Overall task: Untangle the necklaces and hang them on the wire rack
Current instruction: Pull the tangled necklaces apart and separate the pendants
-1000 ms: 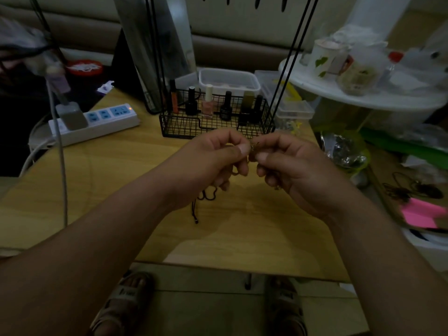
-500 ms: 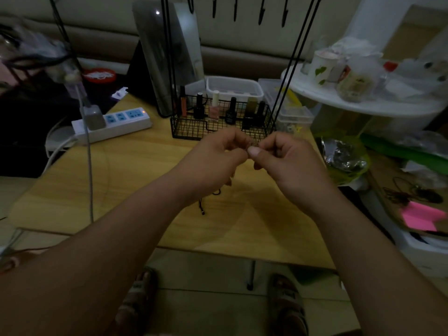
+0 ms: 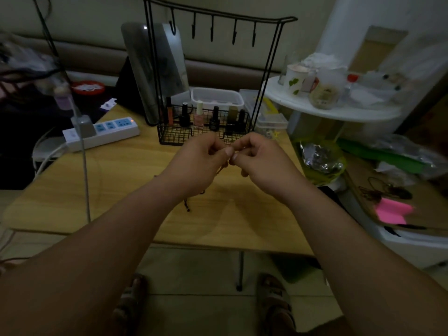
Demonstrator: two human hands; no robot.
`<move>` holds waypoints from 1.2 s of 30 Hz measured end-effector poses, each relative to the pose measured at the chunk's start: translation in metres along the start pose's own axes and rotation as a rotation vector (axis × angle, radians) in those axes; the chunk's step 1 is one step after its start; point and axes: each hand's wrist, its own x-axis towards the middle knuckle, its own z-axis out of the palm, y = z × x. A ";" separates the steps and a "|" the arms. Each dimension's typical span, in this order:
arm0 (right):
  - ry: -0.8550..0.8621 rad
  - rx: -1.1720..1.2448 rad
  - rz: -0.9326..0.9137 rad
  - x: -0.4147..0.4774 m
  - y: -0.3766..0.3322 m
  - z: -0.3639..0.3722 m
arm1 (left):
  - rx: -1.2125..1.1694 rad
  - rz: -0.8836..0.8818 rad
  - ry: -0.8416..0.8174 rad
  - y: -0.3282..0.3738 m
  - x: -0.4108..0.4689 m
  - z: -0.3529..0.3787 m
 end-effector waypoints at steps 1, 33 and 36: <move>-0.013 0.038 0.002 -0.001 0.001 0.000 | -0.001 -0.003 -0.007 0.000 -0.002 0.000; 0.063 0.284 0.071 -0.003 0.017 0.035 | -0.212 -0.298 -0.059 0.000 0.000 -0.002; 0.059 0.268 0.056 -0.003 0.014 0.035 | -0.243 -0.302 -0.062 0.001 -0.001 -0.002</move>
